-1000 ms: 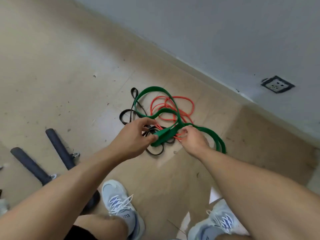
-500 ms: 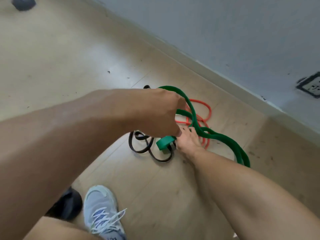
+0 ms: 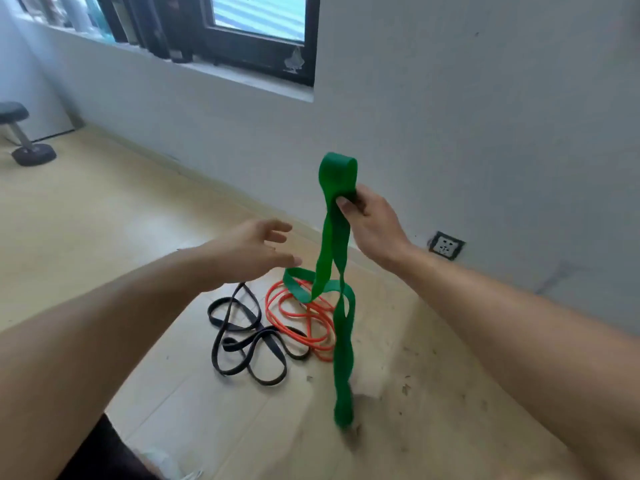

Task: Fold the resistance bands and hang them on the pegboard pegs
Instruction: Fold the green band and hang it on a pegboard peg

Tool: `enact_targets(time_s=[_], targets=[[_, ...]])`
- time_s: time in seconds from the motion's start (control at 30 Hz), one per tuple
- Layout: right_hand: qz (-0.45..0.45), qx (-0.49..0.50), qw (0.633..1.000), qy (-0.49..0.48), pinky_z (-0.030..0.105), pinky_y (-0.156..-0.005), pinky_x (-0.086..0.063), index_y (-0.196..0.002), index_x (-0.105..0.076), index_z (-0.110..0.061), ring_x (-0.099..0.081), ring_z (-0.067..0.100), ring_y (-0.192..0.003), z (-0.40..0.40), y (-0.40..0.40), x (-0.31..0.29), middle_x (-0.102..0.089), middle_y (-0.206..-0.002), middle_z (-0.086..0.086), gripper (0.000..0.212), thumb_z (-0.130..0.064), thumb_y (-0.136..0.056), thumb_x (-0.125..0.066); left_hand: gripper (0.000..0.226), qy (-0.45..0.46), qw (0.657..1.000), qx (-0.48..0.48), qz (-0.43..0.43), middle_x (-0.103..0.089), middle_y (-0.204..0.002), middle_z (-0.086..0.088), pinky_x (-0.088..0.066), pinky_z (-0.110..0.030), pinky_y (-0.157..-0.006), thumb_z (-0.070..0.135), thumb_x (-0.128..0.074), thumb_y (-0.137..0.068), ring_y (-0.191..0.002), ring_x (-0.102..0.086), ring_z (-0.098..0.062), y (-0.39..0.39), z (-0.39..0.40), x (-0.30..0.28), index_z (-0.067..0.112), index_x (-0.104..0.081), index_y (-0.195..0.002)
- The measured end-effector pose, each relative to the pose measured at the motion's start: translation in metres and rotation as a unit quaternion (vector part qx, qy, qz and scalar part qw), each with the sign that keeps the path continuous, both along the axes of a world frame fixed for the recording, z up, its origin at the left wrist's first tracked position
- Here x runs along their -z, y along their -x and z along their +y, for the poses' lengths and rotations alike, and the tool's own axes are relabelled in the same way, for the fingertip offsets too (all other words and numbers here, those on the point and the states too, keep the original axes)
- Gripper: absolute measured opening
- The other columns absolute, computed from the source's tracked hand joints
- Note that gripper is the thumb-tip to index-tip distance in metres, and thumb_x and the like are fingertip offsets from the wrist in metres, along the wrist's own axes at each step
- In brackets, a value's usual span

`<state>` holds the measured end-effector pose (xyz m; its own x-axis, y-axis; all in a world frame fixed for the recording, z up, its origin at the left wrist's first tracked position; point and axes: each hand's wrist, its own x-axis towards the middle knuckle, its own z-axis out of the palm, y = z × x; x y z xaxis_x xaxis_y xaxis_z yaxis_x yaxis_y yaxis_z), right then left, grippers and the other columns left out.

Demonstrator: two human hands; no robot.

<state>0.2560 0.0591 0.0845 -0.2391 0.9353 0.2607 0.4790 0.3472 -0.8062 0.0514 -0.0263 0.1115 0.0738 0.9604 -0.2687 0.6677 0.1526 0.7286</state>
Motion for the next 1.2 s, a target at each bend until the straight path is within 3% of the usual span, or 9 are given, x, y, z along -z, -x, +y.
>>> enact_targets(time_s=[0.07,0.2,0.3,0.47,0.63,0.73,0.8,0.93,1.2], targets=[[0.025,-0.02,0.999,-0.021,0.042,-0.085,-0.056,-0.107,-0.066,-0.011,-0.069,0.026,-0.095,-0.014,-0.012,-0.037,-0.073,-0.101,0.006,0.02,-0.02,-0.107,-0.048,0.073,-0.026,0.999,-0.008,-0.032,-0.054,-0.146,0.0,-0.047,-0.024,-0.083,0.036,-0.077,-0.088,-0.122,-0.058,-0.017,-0.011,-0.007,-0.023,0.025,-0.042,-0.151],[0.046,-0.129,0.991,0.007,0.042,-0.098,-0.056,-0.114,-0.066,-0.01,-0.069,0.03,-0.108,-0.048,-0.022,-0.085,-0.072,-0.108,0.009,0.019,-0.013,-0.108,-0.048,0.096,-0.086,0.994,0.022,-0.07,-0.052,-0.146,0.006,-0.041,-0.042,-0.112,0.067,-0.077,-0.071,-0.129,-0.052,-0.015,-0.026,-0.016,-0.079,0.03,-0.04,-0.151],[0.042,-0.175,0.983,0.019,0.028,-0.09,-0.057,-0.117,-0.067,-0.01,-0.071,0.014,-0.102,-0.071,-0.017,-0.095,-0.073,-0.107,0.004,0.02,-0.012,-0.107,-0.049,0.069,-0.122,0.982,0.085,-0.114,-0.066,-0.128,0.005,-0.041,-0.042,-0.114,0.068,-0.069,-0.078,-0.12,-0.06,-0.011,-0.038,-0.025,-0.101,0.027,-0.059,-0.133],[0.045,-0.216,0.97,0.101,0.034,-0.1,-0.053,-0.108,-0.072,-0.015,-0.071,0.009,-0.103,-0.081,-0.013,-0.096,-0.077,-0.102,-0.006,0.012,-0.014,-0.096,-0.069,0.034,-0.187,0.966,0.041,-0.172,-0.076,-0.113,-0.008,-0.052,-0.044,-0.105,0.043,-0.068,-0.094,-0.111,-0.071,-0.023,-0.05,-0.025,-0.108,0.015,-0.077,-0.109],[-0.091,-0.248,0.945,0.194,0.033,-0.109,-0.05,-0.135,-0.062,-0.021,-0.064,0.009,-0.124,-0.063,-0.015,-0.059,-0.067,-0.134,-0.007,0.054,-0.037,-0.086,-0.08,0.025,-0.136,0.925,0.077,-0.347,-0.078,-0.101,-0.006,-0.059,-0.034,-0.095,0.027,-0.059,-0.099,-0.098,-0.075,-0.021,-0.067,-0.019,-0.103,0.005,-0.07,-0.101],[-0.092,-0.234,0.94,0.23,0.025,-0.1,-0.055,-0.123,-0.07,-0.02,-0.068,0.005,-0.112,-0.051,-0.011,-0.023,-0.072,-0.122,-0.011,0.04,-0.033,-0.087,-0.081,0.027,-0.08,0.874,0.027,-0.479,-0.071,-0.076,-0.007,-0.059,-0.046,-0.096,0.024,-0.059,-0.1,-0.073,-0.071,-0.022,-0.068,-0.003,-0.084,0.006,-0.065,-0.081],[-0.082,-0.223,0.94,0.243,0.02,-0.09,-0.056,-0.11,-0.076,-0.018,-0.071,0.005,-0.102,-0.043,-0.011,0.009,-0.077,-0.109,-0.009,0.025,-0.027,-0.087,-0.081,0.027,-0.056,0.844,-0.028,-0.533,-0.062,-0.068,-0.004,-0.061,-0.043,-0.087,0.025,-0.062,-0.098,-0.063,-0.064,-0.018,-0.056,0.011,-0.064,0.009,-0.061,-0.077],[-0.118,-0.206,0.931,0.277,0.023,-0.082,-0.049,-0.104,-0.076,-0.008,-0.067,0.009,-0.083,-0.028,-0.003,0.058,-0.072,-0.088,-0.008,0.036,-0.038,-0.084,-0.082,0.026,-0.029,0.814,-0.139,-0.564,-0.054,-0.065,0.0,-0.059,-0.033,-0.072,0.031,-0.062,-0.098,-0.059,-0.056,-0.014,-0.021,0.032,-0.033,0.012,-0.059,-0.08],[-0.112,-0.202,0.912,0.338,0.027,-0.092,-0.057,-0.096,-0.078,-0.015,-0.072,0.025,-0.104,-0.016,0.004,0.098,-0.077,-0.101,0.005,0.011,-0.024,-0.09,-0.078,0.025,-0.11,0.768,-0.245,-0.581,-0.062,-0.066,0.002,-0.06,-0.029,-0.072,0.034,-0.06,-0.1,-0.059,-0.066,-0.013,0.033,0.065,-0.034,0.011,-0.059,-0.092]])
